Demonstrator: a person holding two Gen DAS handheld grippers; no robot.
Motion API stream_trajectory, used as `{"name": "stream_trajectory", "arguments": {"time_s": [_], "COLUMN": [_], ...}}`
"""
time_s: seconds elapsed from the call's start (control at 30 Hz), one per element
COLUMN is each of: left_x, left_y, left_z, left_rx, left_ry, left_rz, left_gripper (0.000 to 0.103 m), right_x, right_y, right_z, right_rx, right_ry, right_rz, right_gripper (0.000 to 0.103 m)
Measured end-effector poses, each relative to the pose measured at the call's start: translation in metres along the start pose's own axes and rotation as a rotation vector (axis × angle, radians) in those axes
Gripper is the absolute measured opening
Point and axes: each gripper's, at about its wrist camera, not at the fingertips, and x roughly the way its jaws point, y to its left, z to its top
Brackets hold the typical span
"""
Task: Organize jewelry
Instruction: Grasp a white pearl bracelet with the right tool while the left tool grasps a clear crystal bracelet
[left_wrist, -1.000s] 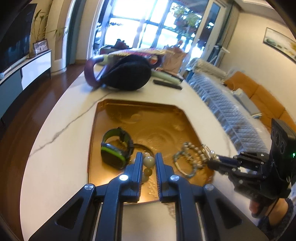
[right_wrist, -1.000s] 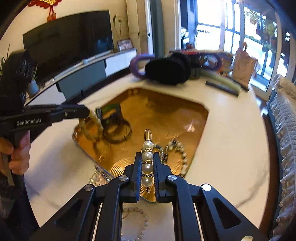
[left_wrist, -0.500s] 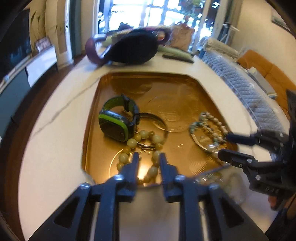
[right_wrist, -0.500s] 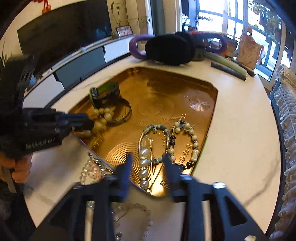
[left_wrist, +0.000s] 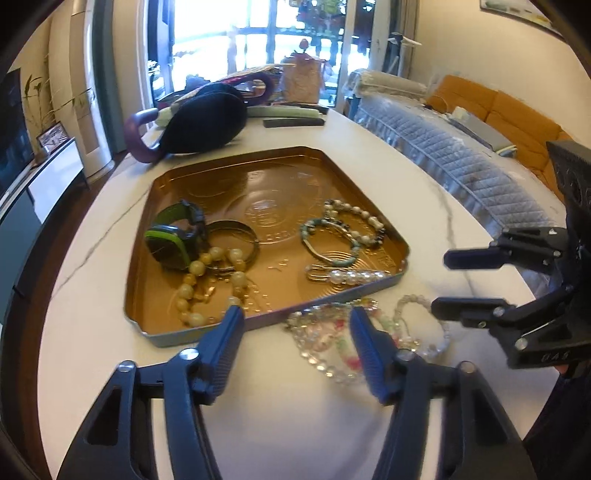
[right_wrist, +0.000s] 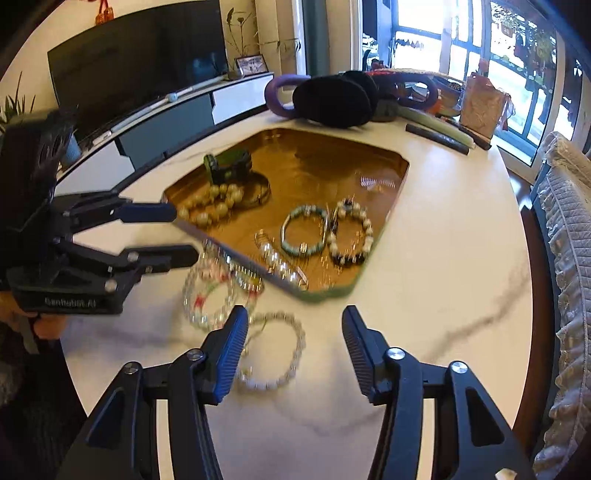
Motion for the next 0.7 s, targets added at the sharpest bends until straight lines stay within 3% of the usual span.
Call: {"name": "stream_trajectory", "arguments": {"time_s": [0.17, 0.43, 0.47, 0.53, 0.6, 0.63, 0.7], "left_x": [0.008, 0.021, 0.020, 0.020, 0.025, 0.025, 0.025], "left_y": [-0.010, -0.012, -0.012, -0.012, -0.012, -0.013, -0.016], "left_z": [0.002, 0.004, 0.004, 0.002, 0.000, -0.002, -0.003], "left_rx": [0.040, 0.070, 0.075, 0.087, 0.090, 0.096, 0.114], "left_ry": [0.014, 0.017, 0.014, 0.014, 0.047, 0.046, 0.047], "left_rz": [-0.009, 0.023, 0.026, 0.022, 0.009, 0.009, 0.021], "left_gripper": [0.039, 0.031, 0.028, 0.011, 0.002, 0.001, 0.001], "right_x": [0.007, 0.025, 0.025, 0.027, 0.027, 0.027, 0.028], "right_y": [0.003, 0.004, 0.005, 0.005, 0.005, 0.006, 0.009], "right_z": [-0.007, -0.009, -0.009, -0.007, -0.006, -0.006, -0.005], "right_rx": [-0.013, -0.034, -0.043, -0.046, -0.045, -0.047, -0.062], "right_ry": [0.039, 0.079, 0.077, 0.078, 0.075, 0.077, 0.079], "right_rz": [0.003, -0.015, -0.021, -0.016, -0.022, -0.019, -0.022], "right_gripper": [0.033, 0.030, 0.029, 0.028, 0.019, 0.011, 0.009]}}
